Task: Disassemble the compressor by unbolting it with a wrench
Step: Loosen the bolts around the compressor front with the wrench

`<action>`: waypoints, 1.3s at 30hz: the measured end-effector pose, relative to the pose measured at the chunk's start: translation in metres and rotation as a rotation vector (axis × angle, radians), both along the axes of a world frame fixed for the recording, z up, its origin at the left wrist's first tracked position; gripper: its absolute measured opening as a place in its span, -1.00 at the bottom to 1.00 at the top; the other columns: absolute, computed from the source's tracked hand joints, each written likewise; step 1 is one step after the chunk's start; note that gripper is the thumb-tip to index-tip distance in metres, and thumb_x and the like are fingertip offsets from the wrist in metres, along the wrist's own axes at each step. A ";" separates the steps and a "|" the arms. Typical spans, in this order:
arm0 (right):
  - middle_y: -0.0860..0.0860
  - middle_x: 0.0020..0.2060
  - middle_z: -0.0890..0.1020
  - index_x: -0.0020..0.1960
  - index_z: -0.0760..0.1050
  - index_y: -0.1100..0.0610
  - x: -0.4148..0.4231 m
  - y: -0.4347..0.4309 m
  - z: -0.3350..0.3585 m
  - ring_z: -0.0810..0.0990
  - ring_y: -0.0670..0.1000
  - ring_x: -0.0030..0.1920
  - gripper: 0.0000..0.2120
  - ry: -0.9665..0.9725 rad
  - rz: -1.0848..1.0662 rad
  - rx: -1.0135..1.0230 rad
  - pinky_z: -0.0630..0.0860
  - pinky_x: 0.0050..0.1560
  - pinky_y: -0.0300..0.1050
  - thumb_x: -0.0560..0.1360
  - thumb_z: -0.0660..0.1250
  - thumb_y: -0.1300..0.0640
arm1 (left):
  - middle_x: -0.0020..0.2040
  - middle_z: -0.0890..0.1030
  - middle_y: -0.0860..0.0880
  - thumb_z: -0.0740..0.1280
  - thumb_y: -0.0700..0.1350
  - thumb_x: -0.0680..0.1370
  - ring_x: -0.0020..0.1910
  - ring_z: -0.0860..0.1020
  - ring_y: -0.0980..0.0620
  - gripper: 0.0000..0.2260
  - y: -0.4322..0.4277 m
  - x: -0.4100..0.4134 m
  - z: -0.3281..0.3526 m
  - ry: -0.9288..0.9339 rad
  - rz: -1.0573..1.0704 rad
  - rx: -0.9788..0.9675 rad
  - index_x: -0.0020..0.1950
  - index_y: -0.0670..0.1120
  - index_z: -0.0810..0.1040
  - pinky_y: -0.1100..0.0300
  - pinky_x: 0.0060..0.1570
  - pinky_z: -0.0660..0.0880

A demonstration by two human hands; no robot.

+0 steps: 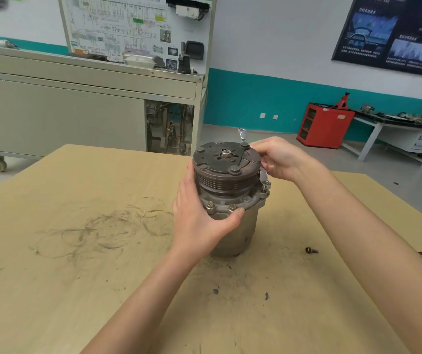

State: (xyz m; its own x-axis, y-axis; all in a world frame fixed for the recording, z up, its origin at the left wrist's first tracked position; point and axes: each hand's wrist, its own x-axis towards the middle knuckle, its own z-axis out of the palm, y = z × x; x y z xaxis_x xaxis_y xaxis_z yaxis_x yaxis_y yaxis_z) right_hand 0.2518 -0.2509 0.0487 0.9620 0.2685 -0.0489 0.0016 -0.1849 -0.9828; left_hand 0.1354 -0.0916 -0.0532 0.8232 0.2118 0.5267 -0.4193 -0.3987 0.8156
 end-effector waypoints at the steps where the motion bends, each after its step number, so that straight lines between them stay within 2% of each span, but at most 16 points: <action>1: 0.13 -0.18 0.56 -0.09 0.57 0.30 -0.001 0.002 0.000 0.39 0.00 -0.27 -0.87 0.019 -0.006 0.015 0.22 -0.32 -0.21 0.53 0.25 0.32 | 0.37 0.23 0.25 0.40 0.31 0.21 0.45 0.23 0.16 0.03 0.000 0.000 0.000 -0.001 0.001 -0.003 0.57 0.11 0.01 -0.14 0.43 0.25; 4: 0.03 -0.34 0.59 -0.09 0.54 0.25 -0.009 -0.002 0.005 0.44 -0.06 -0.38 -0.85 0.086 -0.061 0.223 0.30 -0.34 -0.25 0.57 0.20 0.28 | 0.39 0.23 0.23 0.40 0.31 0.21 0.45 0.23 0.16 0.03 0.000 0.000 -0.001 -0.001 -0.005 -0.001 0.57 0.12 0.00 -0.15 0.44 0.24; 6: -0.03 -0.46 0.53 -0.07 0.44 0.21 -0.019 -0.005 0.015 0.35 -0.13 -0.54 -0.88 0.028 -0.161 0.323 0.24 -0.52 -0.33 0.59 0.15 0.26 | 0.39 0.22 0.25 0.40 0.32 0.21 0.45 0.22 0.18 0.03 0.000 0.000 -0.001 -0.002 -0.006 -0.002 0.57 0.11 0.00 -0.15 0.44 0.23; 8: 0.04 -0.44 0.52 -0.09 0.32 0.18 -0.034 -0.008 0.025 0.33 -0.11 -0.59 -0.91 -0.088 -0.300 0.387 0.21 -0.60 -0.35 0.58 0.12 0.29 | 0.39 0.22 0.25 0.40 0.32 0.21 0.44 0.21 0.19 0.03 0.000 0.000 -0.001 -0.002 -0.004 -0.002 0.57 0.10 0.01 -0.14 0.45 0.22; 11: 0.12 -0.41 0.63 -0.10 0.27 0.15 -0.066 -0.019 0.031 0.50 -0.02 -0.52 -0.89 -0.243 -0.412 0.421 0.41 -0.50 -0.28 0.58 0.08 0.30 | 0.44 0.24 0.18 0.39 0.33 0.21 0.45 0.22 0.16 0.04 0.000 0.001 -0.001 0.005 -0.003 0.004 0.58 0.10 0.00 -0.14 0.45 0.21; 14: 0.11 -0.31 0.69 -0.02 0.37 0.18 -0.104 -0.028 0.016 0.68 0.08 -0.32 -0.91 -0.466 -0.440 0.419 0.57 -0.31 -0.24 0.63 0.12 0.25 | 0.39 0.22 0.24 0.39 0.34 0.21 0.41 0.20 0.23 0.04 0.000 0.000 -0.001 0.010 -0.006 0.002 0.57 0.12 -0.02 -0.15 0.46 0.21; 18: -0.03 -0.18 0.70 0.01 0.52 0.15 -0.144 -0.020 -0.028 0.70 0.06 -0.20 -0.83 -0.992 -0.432 0.147 0.63 -0.17 -0.11 0.62 0.19 0.11 | 0.36 0.22 0.24 0.39 0.32 0.21 0.39 0.20 0.25 0.04 -0.001 0.000 0.000 0.001 -0.003 -0.009 0.58 0.10 -0.01 -0.17 0.45 0.22; 20: 0.09 -0.06 0.68 0.05 0.56 0.25 -0.152 -0.014 -0.049 0.69 0.08 -0.08 -0.71 -1.259 -0.353 -0.163 0.62 -0.06 -0.03 0.61 0.19 0.05 | 0.42 0.26 0.15 0.39 0.32 0.21 0.43 0.23 0.16 0.04 -0.001 -0.001 0.001 -0.005 0.000 -0.010 0.58 0.07 0.00 -0.18 0.43 0.23; 22: 0.23 0.00 0.65 0.01 0.59 0.40 -0.152 -0.012 -0.065 0.67 0.10 0.00 -0.67 -1.484 -0.310 -0.447 0.61 0.02 -0.04 0.59 0.23 0.12 | 0.46 0.26 0.09 0.39 0.33 0.21 0.45 0.23 0.12 0.04 -0.001 -0.001 0.001 -0.007 0.001 -0.010 0.58 0.06 0.01 -0.18 0.43 0.24; 25: 0.26 -0.03 0.66 -0.06 0.61 0.43 -0.152 -0.008 -0.072 0.69 0.12 -0.05 -0.75 -1.622 -0.333 -0.561 0.61 -0.03 -0.06 0.53 0.31 0.22 | 0.44 0.26 0.12 0.40 0.33 0.22 0.44 0.23 0.15 0.04 -0.001 -0.002 0.001 -0.007 0.006 -0.012 0.58 0.07 0.01 -0.18 0.43 0.25; 28: 0.24 -0.05 0.67 -0.09 0.63 0.41 -0.151 -0.005 -0.077 0.69 0.09 -0.09 -0.79 -1.656 -0.349 -0.575 0.59 0.00 -0.16 0.48 0.36 0.24 | 0.42 0.27 0.14 0.41 0.33 0.22 0.44 0.24 0.14 0.04 -0.001 -0.002 0.001 -0.002 0.009 -0.007 0.58 0.08 0.01 -0.17 0.42 0.25; 31: 0.22 -0.04 0.67 -0.08 0.63 0.40 -0.150 -0.007 -0.079 0.69 0.07 -0.07 -0.79 -1.647 -0.321 -0.564 0.59 0.02 -0.16 0.49 0.36 0.23 | 0.38 0.24 0.21 0.41 0.32 0.22 0.43 0.23 0.17 0.04 -0.001 -0.002 0.001 -0.006 0.007 -0.001 0.58 0.07 0.01 -0.17 0.43 0.24; 33: 0.19 -0.01 0.67 -0.04 0.63 0.37 -0.150 -0.013 -0.081 0.68 0.05 -0.01 -0.78 -1.579 -0.291 -0.467 0.58 0.07 -0.15 0.53 0.32 0.21 | 0.37 0.24 0.20 0.40 0.33 0.22 0.43 0.23 0.16 0.04 -0.001 -0.002 0.001 -0.006 0.008 -0.005 0.58 0.07 0.01 -0.17 0.43 0.23; 35: 0.08 0.00 0.68 -0.01 0.61 0.23 -0.149 -0.020 -0.083 0.67 0.04 0.02 -0.83 -1.323 -0.293 -0.155 0.57 0.08 -0.14 0.58 0.25 0.22 | 0.42 0.26 0.14 0.38 0.33 0.21 0.45 0.23 0.13 0.04 -0.001 -0.002 0.001 0.000 0.010 -0.005 0.58 0.07 0.00 -0.17 0.44 0.23; 37: -0.02 -0.02 0.67 -0.02 0.52 0.17 -0.143 -0.024 -0.083 0.68 0.07 -0.07 -0.82 -0.988 -0.310 0.217 0.59 -0.02 -0.12 0.60 0.14 0.27 | 0.47 0.25 0.09 0.38 0.33 0.21 0.46 0.22 0.11 0.04 0.000 -0.002 0.002 0.012 0.007 0.000 0.58 0.09 -0.02 -0.18 0.44 0.23; 39: 0.03 -0.07 0.67 -0.02 0.45 0.19 -0.128 -0.036 -0.077 0.68 0.10 -0.20 -0.80 -0.749 -0.314 0.445 0.60 -0.14 -0.12 0.60 0.06 0.27 | 0.48 0.23 0.10 0.39 0.33 0.21 0.47 0.22 0.11 0.05 0.000 -0.001 0.002 0.020 0.004 0.004 0.58 0.11 -0.03 -0.18 0.44 0.23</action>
